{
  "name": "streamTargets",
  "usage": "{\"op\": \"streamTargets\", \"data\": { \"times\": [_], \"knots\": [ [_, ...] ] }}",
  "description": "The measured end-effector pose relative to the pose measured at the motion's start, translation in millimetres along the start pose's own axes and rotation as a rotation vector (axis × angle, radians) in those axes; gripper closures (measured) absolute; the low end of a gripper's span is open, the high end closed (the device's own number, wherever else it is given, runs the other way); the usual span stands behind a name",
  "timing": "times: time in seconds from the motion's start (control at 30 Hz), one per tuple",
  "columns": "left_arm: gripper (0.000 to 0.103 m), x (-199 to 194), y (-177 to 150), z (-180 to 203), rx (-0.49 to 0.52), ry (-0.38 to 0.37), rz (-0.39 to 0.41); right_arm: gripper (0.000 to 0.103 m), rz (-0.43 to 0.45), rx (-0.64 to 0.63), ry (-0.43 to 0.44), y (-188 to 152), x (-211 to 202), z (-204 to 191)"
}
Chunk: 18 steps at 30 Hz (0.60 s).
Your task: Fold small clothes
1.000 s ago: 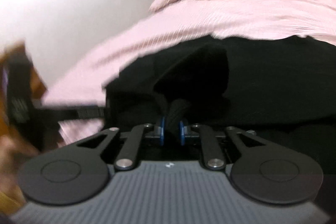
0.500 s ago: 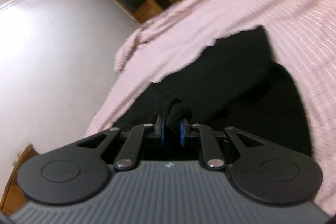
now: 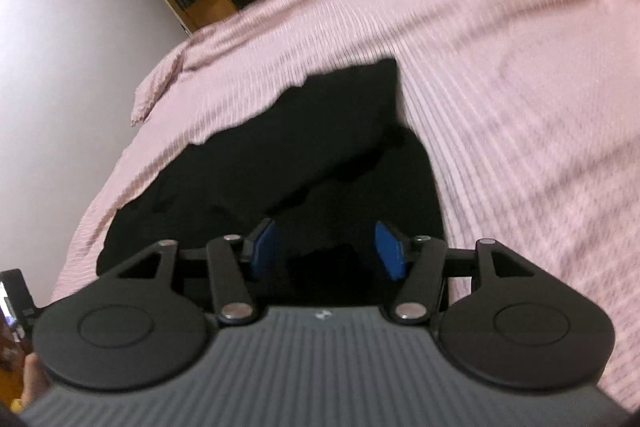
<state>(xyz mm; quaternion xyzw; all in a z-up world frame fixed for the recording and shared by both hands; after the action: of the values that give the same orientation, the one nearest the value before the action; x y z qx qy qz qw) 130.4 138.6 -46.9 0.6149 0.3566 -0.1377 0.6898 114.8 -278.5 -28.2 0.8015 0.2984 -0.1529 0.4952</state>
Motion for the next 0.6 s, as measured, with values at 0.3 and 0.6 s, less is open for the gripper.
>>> {"op": "streamTargets", "data": {
  "times": [0.3,0.6],
  "knots": [
    [0.029,-1,1,-1,-0.011,0.001,0.006,0.045,-0.015,-0.316,0.075,28,54,-49],
    [0.029,-3,1,-3,-0.022,0.024,0.035,0.049,-0.245,-0.494,0.171,26,134,-69]
  ]
}}
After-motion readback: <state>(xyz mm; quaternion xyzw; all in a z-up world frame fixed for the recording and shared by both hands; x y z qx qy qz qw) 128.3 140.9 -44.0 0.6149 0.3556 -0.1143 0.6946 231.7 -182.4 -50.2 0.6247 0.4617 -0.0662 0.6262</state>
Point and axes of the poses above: each gripper's, at about its wrist camera, not at the fingertips, and x roughly the way its jaws point, z to its right, y to its top, the point moved 1 cm from there along x, roughly the way its jaws point, and after that the axes turned 2 degrees about -x, right-handed, at the moved point
